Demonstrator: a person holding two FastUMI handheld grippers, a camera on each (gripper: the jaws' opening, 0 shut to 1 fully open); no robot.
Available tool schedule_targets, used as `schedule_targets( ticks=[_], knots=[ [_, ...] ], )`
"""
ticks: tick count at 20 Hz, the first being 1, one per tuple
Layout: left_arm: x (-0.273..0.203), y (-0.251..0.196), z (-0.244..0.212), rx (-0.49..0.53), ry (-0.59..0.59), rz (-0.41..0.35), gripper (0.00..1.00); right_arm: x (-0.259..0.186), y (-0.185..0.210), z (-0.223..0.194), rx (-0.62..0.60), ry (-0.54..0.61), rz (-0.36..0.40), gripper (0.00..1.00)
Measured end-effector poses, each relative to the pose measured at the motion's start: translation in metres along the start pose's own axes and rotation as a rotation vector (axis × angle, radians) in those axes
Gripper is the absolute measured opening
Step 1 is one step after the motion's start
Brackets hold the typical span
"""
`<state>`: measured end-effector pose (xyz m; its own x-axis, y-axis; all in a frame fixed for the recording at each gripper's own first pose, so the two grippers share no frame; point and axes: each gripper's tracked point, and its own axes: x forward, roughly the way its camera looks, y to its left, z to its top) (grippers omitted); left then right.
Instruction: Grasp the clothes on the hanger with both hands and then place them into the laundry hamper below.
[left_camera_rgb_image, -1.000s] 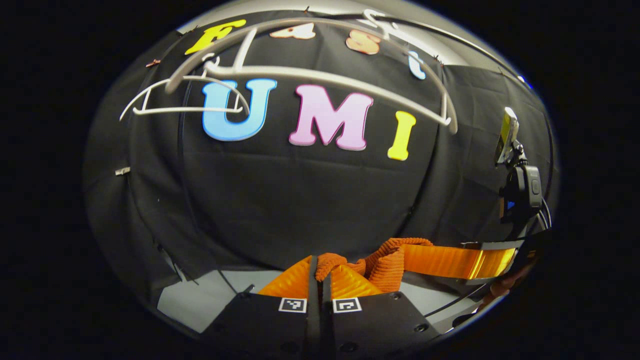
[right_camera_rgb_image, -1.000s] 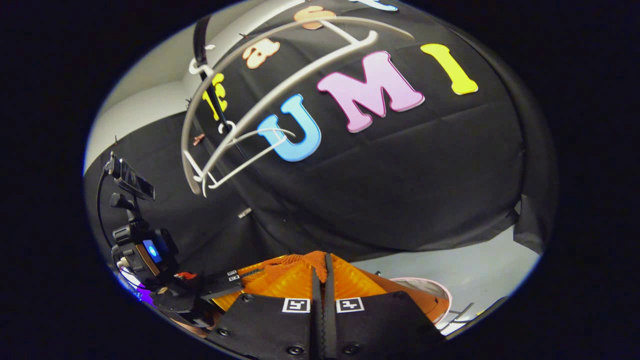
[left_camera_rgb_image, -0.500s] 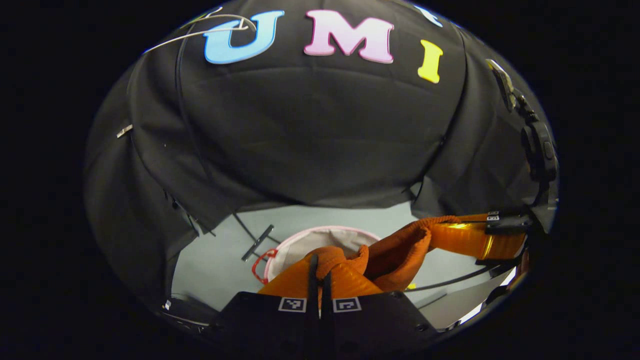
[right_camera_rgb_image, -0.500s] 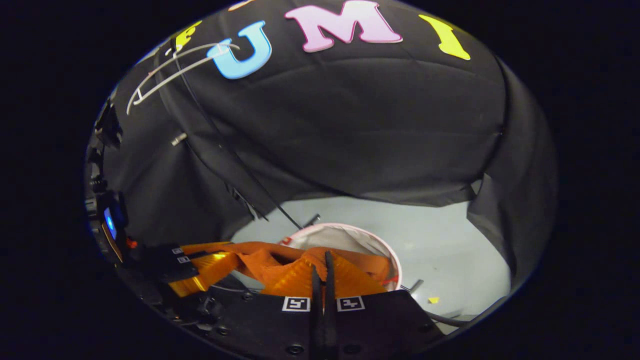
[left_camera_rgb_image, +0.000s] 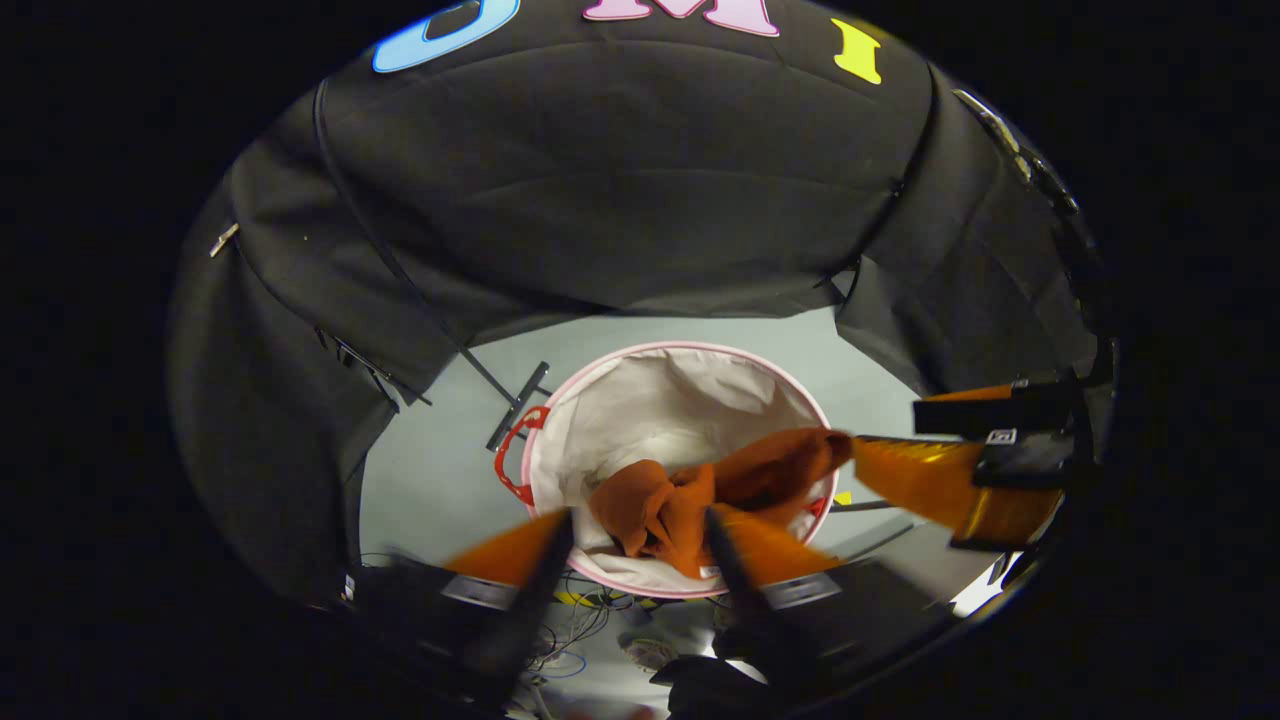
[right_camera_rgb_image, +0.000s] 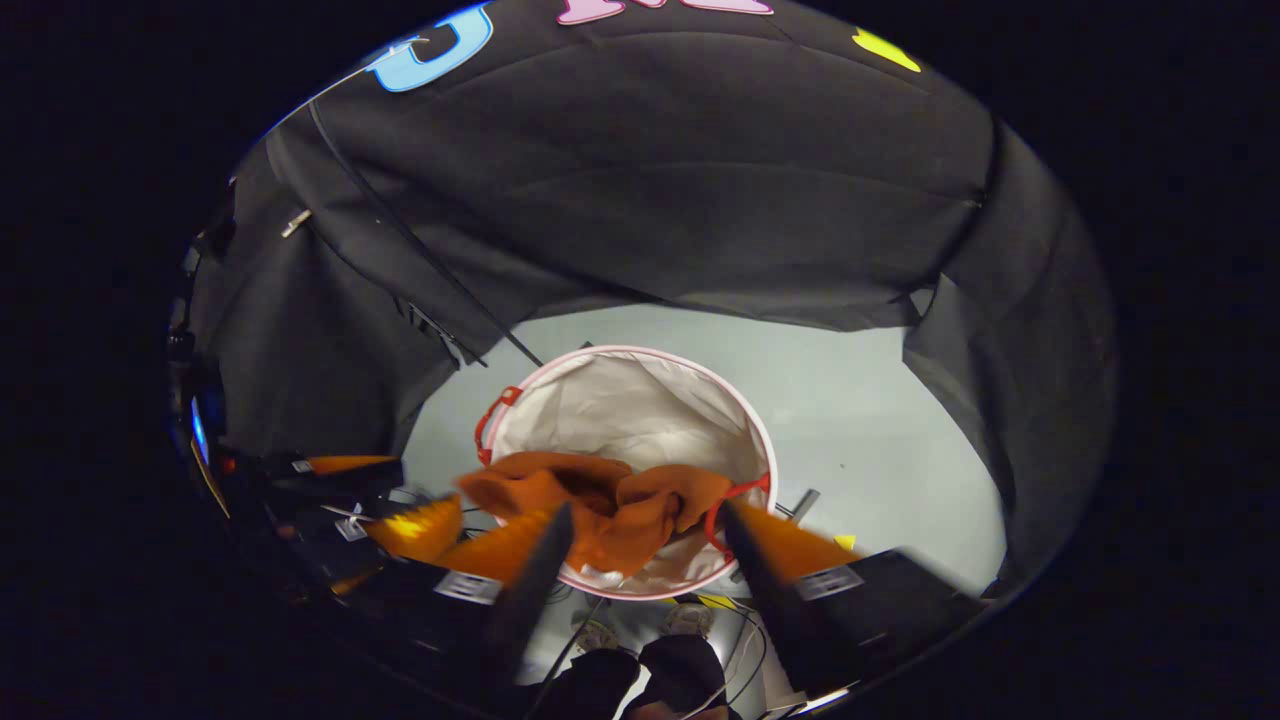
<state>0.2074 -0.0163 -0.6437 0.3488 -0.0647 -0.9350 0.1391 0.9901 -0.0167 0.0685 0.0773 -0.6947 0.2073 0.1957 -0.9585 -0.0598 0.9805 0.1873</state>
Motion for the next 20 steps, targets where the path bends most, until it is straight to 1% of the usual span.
schedule_targets(
  ticks=[1,2,3,6,10,12,15,18,20],
  knots=[
    [0.002,0.003,0.0,-0.003,0.005,0.011,0.93,-0.01,-0.008,0.001,0.002,-0.006,-0.029,0.99],
    [0.002,0.0,-0.001,-0.011,0.011,0.003,0.95,-0.016,-0.008,0.004,0.003,-0.01,-0.049,0.99],
    [0.001,-0.002,0.0,-0.021,0.01,-0.002,0.96,-0.012,-0.008,0.006,0.002,-0.01,-0.057,0.99],
    [-0.005,-0.004,0.003,-0.046,-0.006,-0.009,0.95,-0.014,-0.007,0.008,-0.023,-0.023,-0.056,0.99],
    [-0.019,-0.006,0.011,-0.072,-0.05,-0.003,0.95,-0.026,0.012,0.009,-0.089,-0.062,-0.004,0.99],
    [-0.032,-0.003,0.014,-0.08,-0.091,0.01,0.95,-0.037,0.018,0.013,-0.107,-0.109,-0.006,0.99],
    [-0.062,0.002,0.028,-0.084,-0.193,0.016,0.95,-0.069,0.029,0.024,-0.08,-0.192,-0.014,1.0],
    [-0.109,0.01,0.036,-0.097,-0.309,0.022,0.95,-0.115,0.033,0.035,-0.044,-0.286,-0.039,1.0],
    [-0.146,0.015,0.04,-0.112,-0.378,0.039,0.95,-0.148,0.039,0.045,-0.014,-0.355,-0.047,1.0]
  ],
)
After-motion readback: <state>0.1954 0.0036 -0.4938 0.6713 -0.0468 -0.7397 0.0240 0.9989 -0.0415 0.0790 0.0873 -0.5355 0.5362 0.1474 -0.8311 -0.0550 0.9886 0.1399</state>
